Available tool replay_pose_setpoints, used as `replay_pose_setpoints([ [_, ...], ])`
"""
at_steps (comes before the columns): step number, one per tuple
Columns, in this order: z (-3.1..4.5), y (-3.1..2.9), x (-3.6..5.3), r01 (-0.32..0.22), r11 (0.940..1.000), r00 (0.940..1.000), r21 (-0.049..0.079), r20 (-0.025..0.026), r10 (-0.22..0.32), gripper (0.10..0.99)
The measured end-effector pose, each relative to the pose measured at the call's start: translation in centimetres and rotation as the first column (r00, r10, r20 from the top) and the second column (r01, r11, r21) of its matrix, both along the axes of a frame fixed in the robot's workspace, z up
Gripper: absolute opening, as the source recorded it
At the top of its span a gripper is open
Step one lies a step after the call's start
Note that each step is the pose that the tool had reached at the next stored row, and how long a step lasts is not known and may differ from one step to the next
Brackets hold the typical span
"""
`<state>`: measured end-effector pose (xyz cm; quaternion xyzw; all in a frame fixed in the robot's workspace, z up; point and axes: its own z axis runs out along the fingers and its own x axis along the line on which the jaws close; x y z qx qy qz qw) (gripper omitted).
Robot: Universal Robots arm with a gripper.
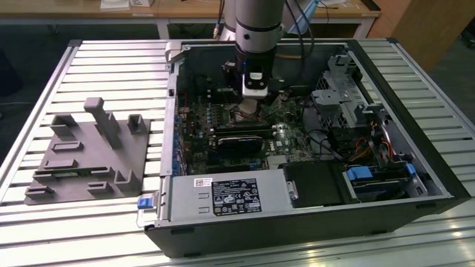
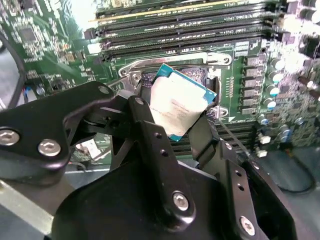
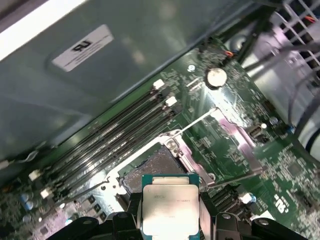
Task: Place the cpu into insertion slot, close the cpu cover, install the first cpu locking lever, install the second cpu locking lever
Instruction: 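Place the cpu into insertion slot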
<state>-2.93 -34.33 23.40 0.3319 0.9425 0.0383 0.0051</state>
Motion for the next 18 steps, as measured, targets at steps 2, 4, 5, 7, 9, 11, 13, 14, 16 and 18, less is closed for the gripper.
replay_pose_setpoints([
  [2, -0.02, 0.00, 0.00, 0.034, 0.9994, 0.9994, -0.001, 0.0001, -0.034, 0.541],
  [4, -0.03, 0.00, 0.00, 0.068, 0.9977, 0.9977, -0.002, 0.0002, -0.068, 0.541],
  [5, -0.03, 0.00, 0.00, 0.084, 0.9965, 0.9965, -0.002, 0.0001, -0.084, 0.541],
  [7, -0.05, 0.00, 0.00, 0.117, 0.9931, 0.9931, -0.003, 0.0003, -0.117, 0.541],
  [9, -0.06, 0.00, 0.00, 0.150, 0.9887, 0.9887, -0.004, 0.0005, -0.150, 0.541],
  [11, -0.07, 0.00, 0.00, 0.182, 0.9832, 0.9832, -0.005, 0.0006, -0.182, 0.541],
  [13, -0.08, 0.00, 0.00, 0.216, 0.9764, 0.9764, -0.006, 0.0009, -0.216, 0.541],
  [14, -0.08, 0.00, 0.00, 0.232, 0.9727, 0.9727, -0.007, 0.0010, -0.232, 0.541],
  [16, -0.09, 0.00, 0.00, 0.263, 0.9646, 0.9647, -0.008, 0.0014, -0.263, 0.541],
  [18, -0.10, 0.00, 0.00, 0.295, 0.9553, 0.9554, -0.009, 0.0017, -0.295, 0.541],
])
